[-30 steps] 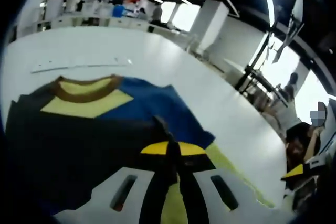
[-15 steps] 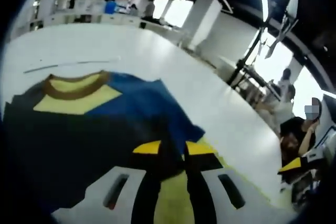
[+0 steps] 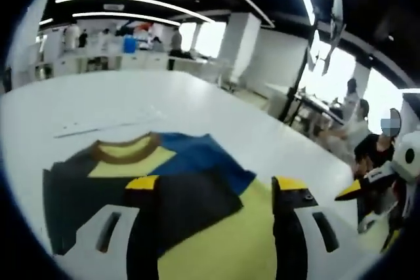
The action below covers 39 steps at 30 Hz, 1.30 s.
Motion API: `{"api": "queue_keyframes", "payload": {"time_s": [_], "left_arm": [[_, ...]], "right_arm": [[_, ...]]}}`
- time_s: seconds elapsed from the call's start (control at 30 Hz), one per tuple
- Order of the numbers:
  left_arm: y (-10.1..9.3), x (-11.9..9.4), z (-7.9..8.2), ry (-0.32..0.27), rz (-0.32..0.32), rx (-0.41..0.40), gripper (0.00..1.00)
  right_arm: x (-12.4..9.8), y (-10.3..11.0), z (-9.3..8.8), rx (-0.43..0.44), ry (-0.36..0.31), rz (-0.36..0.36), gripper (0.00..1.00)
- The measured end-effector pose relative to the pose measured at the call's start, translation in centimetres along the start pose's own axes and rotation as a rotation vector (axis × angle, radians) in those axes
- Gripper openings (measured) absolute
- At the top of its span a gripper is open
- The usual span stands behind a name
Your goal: Fold the garment on the visible template until the final outline fits inside the template.
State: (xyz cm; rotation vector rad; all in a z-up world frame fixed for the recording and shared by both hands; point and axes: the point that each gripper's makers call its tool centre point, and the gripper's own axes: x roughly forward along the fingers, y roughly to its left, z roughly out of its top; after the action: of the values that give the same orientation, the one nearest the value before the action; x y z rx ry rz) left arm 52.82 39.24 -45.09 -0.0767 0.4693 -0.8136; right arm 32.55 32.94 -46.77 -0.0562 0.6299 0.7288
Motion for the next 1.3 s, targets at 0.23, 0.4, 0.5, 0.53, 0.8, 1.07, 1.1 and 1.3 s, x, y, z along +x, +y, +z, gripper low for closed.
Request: {"api": "queue_keyframes", "payload": {"time_s": [0.23,0.4,0.5,0.53,0.8,1.07,1.1,1.3], "left_arm": [[1.2,-4.3,0.2,-0.014,0.024,0.019,0.82],[1.7,-6.7,-0.7,-0.012,0.032,-0.002,0.92],[2.1,-8.2,-1.2,-0.016,0.041,-0.014,0.96],[2.0,-8.7,-1.3,-0.018,0.044,-0.008,0.96],[2.5,-12.7,-3.4,0.019,0.057,0.064,0.99],[2.6,-16.9,-5.2,0.021,0.08,0.063,0.99],[2.8,-17.3,-5.5,0.023,0.089,0.056,0.99],[2.1,-19.1,-7.3,0.041,0.103,0.029,0.98]], "right_arm": [[0.0,-0.3,0.3,0.013,-0.003,-0.002,0.99],[0.0,-0.5,0.4,0.022,-0.007,-0.006,0.99],[0.1,-0.7,0.4,0.019,-0.01,-0.011,0.99],[0.1,-0.7,0.4,0.016,-0.012,-0.01,0.99],[0.2,-0.4,0.5,0.006,-0.009,-0.008,0.99],[-0.4,-0.2,-0.9,0.014,0.018,-0.011,0.99],[-0.5,-0.3,-1.1,0.017,0.019,-0.012,0.99],[-0.5,-0.4,-1.8,0.032,0.024,-0.021,0.97]]}}
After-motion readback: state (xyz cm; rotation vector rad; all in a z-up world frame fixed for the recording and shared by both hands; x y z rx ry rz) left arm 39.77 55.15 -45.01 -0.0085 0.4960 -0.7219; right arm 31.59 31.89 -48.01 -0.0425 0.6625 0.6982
